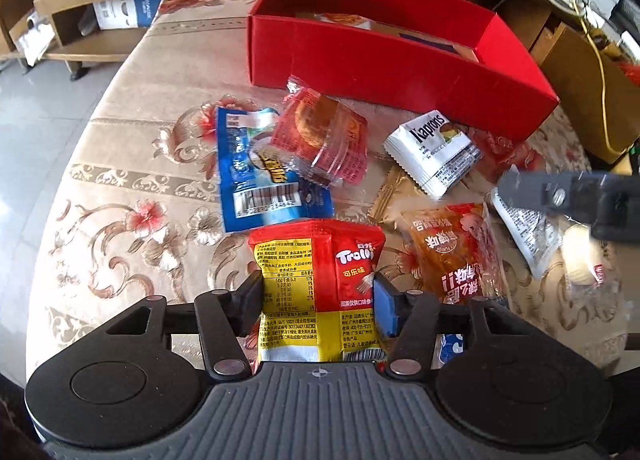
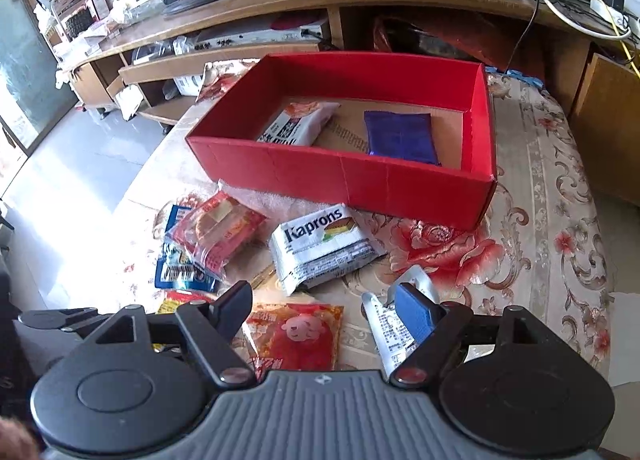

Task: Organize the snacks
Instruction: 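Grasp the Trolli packet with the left tool while the right tool grasps the orange cartoon packet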

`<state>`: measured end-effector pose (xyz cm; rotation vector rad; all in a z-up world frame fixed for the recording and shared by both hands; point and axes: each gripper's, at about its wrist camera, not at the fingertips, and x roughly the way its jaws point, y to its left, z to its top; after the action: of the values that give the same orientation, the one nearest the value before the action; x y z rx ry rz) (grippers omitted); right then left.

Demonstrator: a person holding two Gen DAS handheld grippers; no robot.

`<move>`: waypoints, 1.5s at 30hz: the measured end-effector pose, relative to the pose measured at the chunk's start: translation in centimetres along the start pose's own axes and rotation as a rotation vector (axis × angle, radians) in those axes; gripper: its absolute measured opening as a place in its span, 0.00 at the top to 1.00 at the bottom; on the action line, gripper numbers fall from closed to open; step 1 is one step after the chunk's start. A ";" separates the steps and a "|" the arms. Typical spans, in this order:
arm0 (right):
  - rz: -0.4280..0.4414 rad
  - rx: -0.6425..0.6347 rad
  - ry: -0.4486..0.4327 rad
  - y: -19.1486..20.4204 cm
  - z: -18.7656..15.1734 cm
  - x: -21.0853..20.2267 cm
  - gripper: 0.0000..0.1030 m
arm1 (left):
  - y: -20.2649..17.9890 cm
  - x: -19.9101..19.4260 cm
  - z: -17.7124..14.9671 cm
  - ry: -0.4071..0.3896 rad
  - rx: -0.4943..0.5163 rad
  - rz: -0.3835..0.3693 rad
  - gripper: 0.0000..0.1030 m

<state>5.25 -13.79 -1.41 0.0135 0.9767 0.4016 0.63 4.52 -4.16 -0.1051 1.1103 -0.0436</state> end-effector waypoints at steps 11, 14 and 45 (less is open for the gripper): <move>-0.002 -0.035 0.108 1.9 -2.3 2.3 0.27 | 0.8 -0.7 -0.7 0.010 0.008 -0.045 0.33; -0.021 -0.045 0.127 2.2 -2.4 3.3 0.27 | 1.2 -0.4 -0.9 0.017 0.006 -0.048 0.29; -0.121 -0.161 0.129 2.9 -4.5 4.4 0.45 | 0.2 -0.2 -0.8 -0.004 0.123 -0.014 0.29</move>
<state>2.82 -10.36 -6.98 -0.2181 1.0636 0.3723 -0.21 4.69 -4.41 -0.0023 1.1007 -0.1238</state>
